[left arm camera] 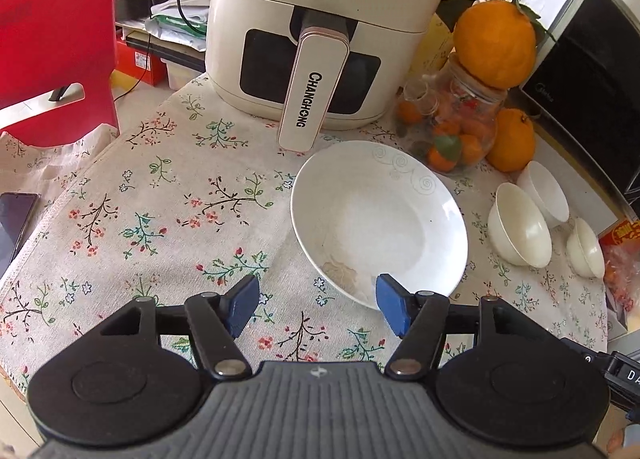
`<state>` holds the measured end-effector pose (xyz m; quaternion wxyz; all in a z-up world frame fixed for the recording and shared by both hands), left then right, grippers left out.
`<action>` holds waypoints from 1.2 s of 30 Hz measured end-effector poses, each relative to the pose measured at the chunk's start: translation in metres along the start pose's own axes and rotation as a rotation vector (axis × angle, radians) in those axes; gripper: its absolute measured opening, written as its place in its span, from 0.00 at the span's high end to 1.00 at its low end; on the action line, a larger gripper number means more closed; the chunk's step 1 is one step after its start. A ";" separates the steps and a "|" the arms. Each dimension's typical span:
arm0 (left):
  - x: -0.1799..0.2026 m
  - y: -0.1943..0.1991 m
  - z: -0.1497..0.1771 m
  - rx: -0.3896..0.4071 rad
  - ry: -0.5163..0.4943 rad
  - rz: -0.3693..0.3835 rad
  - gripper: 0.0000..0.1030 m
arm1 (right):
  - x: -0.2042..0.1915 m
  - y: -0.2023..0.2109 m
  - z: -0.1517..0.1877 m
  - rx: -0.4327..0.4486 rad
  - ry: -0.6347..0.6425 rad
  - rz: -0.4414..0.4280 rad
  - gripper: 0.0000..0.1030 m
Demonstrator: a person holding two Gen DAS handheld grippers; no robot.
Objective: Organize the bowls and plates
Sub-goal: 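Move both grippers to the rim of the plain white plate, then close the left gripper on the white plate rim while the right gripper grips beside it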
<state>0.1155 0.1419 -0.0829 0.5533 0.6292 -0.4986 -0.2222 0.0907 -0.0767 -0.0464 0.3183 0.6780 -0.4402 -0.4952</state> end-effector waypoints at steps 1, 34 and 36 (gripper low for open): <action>0.002 -0.003 -0.003 -0.001 -0.006 -0.006 0.43 | -0.003 -0.004 -0.002 -0.006 -0.001 -0.009 0.39; -0.014 -0.058 -0.034 -0.083 0.005 -0.023 0.76 | -0.083 -0.110 -0.033 -0.130 0.001 -0.106 0.55; -0.013 -0.058 -0.034 -0.083 0.007 -0.016 0.77 | -0.084 -0.110 -0.034 -0.124 0.004 -0.106 0.58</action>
Point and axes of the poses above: each gripper's, at about its wrist camera, not at the fingertips, and y roughly against the way its jaws point, x to its right, z to its underside, the point moved 10 cm from there along -y, roughly the way its jaws point, and after that the axes turned 15 degrees about -x, right-handed, at the moved point
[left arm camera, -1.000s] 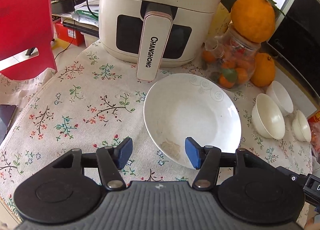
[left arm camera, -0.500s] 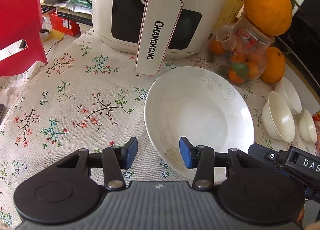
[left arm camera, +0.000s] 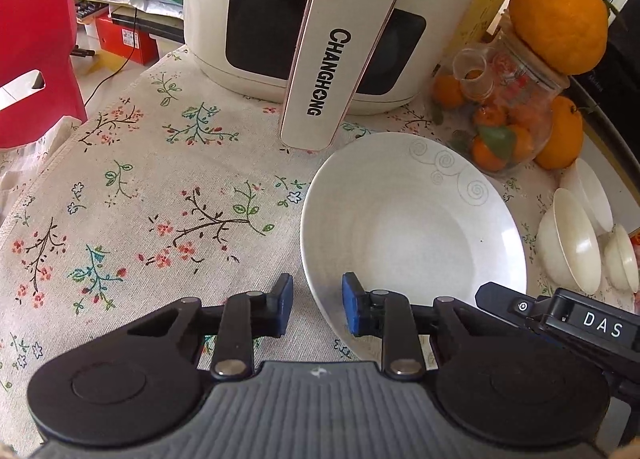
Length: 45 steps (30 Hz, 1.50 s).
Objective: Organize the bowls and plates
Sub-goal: 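Close the left gripper on the white plate rim while the right gripper grips beside it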
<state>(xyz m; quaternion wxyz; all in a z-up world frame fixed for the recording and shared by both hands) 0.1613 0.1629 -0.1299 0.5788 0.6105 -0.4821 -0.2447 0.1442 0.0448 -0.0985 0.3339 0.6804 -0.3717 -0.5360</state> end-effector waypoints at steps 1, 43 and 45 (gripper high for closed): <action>0.001 -0.001 -0.001 0.000 -0.003 0.001 0.78 | 0.000 -0.001 -0.001 0.001 0.002 0.002 0.60; 0.012 0.015 -0.004 0.041 -0.048 0.070 0.90 | 0.003 0.019 0.005 0.042 0.034 0.053 0.83; 0.013 0.014 -0.003 0.034 -0.044 0.078 0.90 | 0.003 0.022 0.008 0.045 0.044 0.057 0.83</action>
Point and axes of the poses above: each gripper's, at about its wrist camera, not at the fingertips, and y roughly against the way its jaws point, x to its right, z to its underside, the point moved 10 cm from there along -y, roughly the way its jaws point, and after that the axes turned 15 degrees about -x, right-handed, at the moved point
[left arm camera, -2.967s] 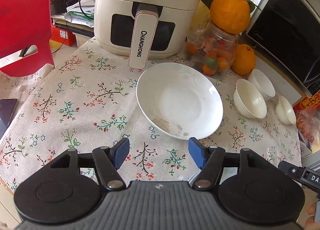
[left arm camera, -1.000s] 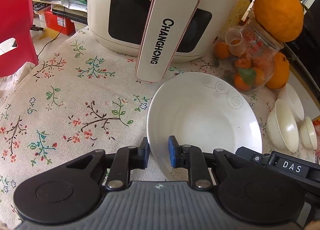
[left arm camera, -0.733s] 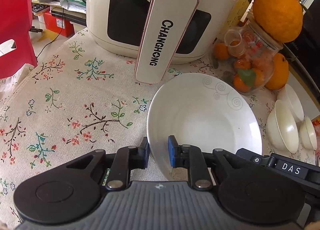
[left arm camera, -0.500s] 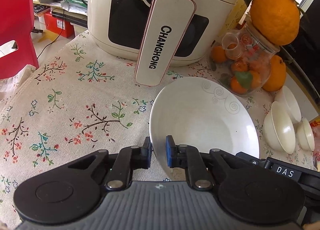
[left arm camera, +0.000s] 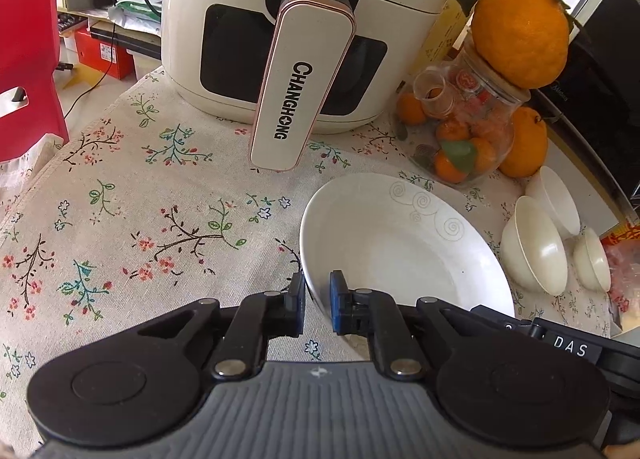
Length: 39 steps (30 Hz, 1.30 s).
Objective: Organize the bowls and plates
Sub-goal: 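Close the left gripper on the white plate rim while the right gripper grips beside it, then carry the white plate with both grippers and lower it onto the blue plate stack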
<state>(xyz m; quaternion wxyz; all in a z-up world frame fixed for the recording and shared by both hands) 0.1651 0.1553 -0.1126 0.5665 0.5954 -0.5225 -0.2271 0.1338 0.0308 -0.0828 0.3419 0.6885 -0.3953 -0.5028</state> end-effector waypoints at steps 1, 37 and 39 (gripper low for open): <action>0.000 0.000 0.001 -0.002 0.001 0.002 0.90 | 0.000 0.001 0.001 -0.001 0.002 0.001 0.83; 0.054 0.067 0.102 0.014 -0.203 0.083 0.89 | 0.035 0.116 0.106 0.116 0.061 0.046 0.83; 0.056 0.069 0.113 0.009 -0.225 0.085 0.89 | 0.043 0.120 0.120 0.108 0.045 0.032 0.83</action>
Point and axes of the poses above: each gripper's, at about its wrist camera, not at the fingertips, and y roughly against the way its jaws point, x to its right, z to its underside, the point moved 10 cm from there along -y, roughly the way its jaws point, and after that the axes turned 15 degrees about -x, right-handed, at the moved point
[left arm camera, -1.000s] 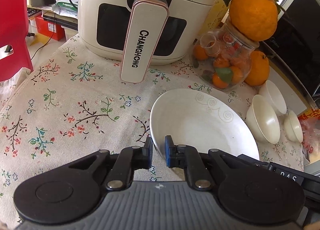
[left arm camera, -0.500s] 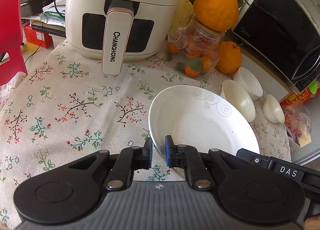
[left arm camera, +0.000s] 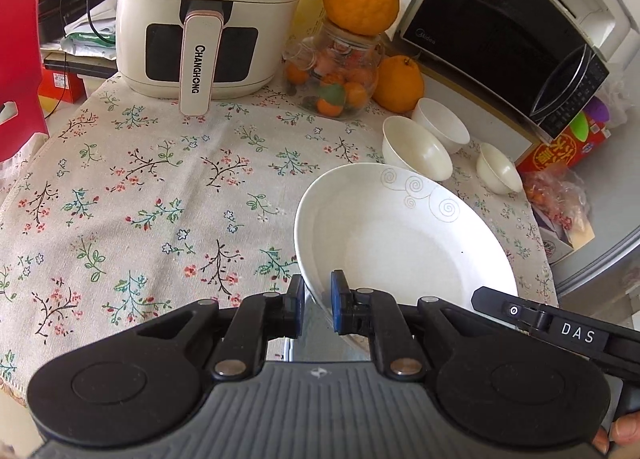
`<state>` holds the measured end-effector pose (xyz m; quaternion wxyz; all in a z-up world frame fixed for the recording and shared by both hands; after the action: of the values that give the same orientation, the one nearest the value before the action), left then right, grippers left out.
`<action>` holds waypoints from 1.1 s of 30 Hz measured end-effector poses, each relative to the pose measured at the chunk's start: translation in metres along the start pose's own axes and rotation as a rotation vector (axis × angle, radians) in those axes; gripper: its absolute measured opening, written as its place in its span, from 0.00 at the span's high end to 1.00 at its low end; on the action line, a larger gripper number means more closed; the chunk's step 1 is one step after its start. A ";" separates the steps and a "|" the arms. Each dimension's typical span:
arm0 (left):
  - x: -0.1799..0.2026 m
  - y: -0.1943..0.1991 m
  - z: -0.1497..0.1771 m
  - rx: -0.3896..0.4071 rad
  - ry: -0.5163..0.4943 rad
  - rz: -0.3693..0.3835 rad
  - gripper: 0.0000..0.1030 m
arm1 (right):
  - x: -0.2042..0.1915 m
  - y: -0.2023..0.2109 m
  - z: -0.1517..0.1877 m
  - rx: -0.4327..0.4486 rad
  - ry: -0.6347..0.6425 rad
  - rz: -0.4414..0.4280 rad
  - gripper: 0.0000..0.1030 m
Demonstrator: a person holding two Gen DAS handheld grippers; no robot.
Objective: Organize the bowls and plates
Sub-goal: 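Carry the white plate with both grippers and lower it onto the blue plate stack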
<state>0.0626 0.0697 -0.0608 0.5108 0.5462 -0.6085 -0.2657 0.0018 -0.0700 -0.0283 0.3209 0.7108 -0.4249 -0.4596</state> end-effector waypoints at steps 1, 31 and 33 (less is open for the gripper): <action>0.002 0.000 0.005 -0.002 -0.011 -0.002 0.89 | 0.003 0.001 0.006 -0.005 -0.010 -0.007 0.83; 0.011 -0.024 0.048 -0.064 -0.129 -0.145 0.89 | 0.016 -0.005 0.044 -0.091 0.045 0.115 0.82; 0.011 -0.024 0.048 -0.064 -0.132 -0.150 0.89 | 0.016 -0.005 0.044 -0.093 0.049 0.121 0.82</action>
<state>0.0302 0.0417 -0.0945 0.4653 0.5548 -0.5897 -0.3577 -0.0338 -0.0847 -0.0551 0.3912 0.6790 -0.4374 -0.4411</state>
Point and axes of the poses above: each gripper's, at about its wrist camera, not at the fingertips, and y roughly against the way its jaws point, x to its right, z to its underside, the point moved 10 cm from there along -y, roughly the way its jaws point, and after that the axes turned 15 degrees about -x, right-handed, at the moved point
